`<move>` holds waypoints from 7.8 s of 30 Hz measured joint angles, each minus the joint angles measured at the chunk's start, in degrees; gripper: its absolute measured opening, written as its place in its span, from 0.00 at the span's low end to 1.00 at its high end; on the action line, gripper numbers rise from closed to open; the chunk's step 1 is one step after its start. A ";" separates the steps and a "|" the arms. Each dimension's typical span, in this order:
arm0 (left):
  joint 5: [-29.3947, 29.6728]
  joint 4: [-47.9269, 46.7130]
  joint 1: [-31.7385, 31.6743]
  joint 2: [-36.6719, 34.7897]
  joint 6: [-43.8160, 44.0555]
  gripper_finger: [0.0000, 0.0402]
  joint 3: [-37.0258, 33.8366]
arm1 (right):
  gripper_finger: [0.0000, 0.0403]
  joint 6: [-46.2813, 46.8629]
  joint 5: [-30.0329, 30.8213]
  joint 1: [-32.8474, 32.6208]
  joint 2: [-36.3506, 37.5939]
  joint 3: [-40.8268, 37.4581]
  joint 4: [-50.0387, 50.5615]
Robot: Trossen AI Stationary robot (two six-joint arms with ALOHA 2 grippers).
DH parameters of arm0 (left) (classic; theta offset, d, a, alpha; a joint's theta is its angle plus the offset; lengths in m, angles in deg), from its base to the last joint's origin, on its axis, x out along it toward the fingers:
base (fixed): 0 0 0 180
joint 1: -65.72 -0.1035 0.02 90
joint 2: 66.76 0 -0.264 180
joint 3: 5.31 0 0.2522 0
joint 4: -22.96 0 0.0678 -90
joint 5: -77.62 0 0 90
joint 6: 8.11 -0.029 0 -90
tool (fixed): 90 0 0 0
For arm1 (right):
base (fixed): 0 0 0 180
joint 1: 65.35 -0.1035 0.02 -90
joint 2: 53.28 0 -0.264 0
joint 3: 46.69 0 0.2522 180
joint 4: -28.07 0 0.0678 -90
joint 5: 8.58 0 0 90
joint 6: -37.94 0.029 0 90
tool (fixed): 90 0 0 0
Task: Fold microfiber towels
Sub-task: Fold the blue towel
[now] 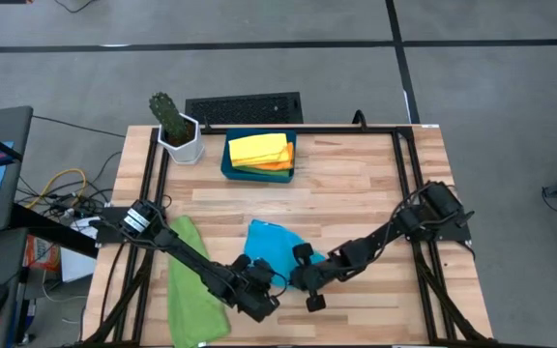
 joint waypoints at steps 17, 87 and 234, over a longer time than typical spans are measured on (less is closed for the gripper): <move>9.65 -3.95 0.82 -0.23 -9.38 0.00 11.35 | 0.25 0.48 -0.01 1.28 -0.21 -0.03 -0.05; 2.95 -1.05 -0.81 6.03 -7.31 0.00 10.22 | 0.12 0.58 13.31 -7.68 12.32 -13.98 15.77; 12.06 -23.06 2.27 3.34 -4.06 0.00 19.79 | 0.46 -7.75 -14.73 33.17 8.07 13.61 34.52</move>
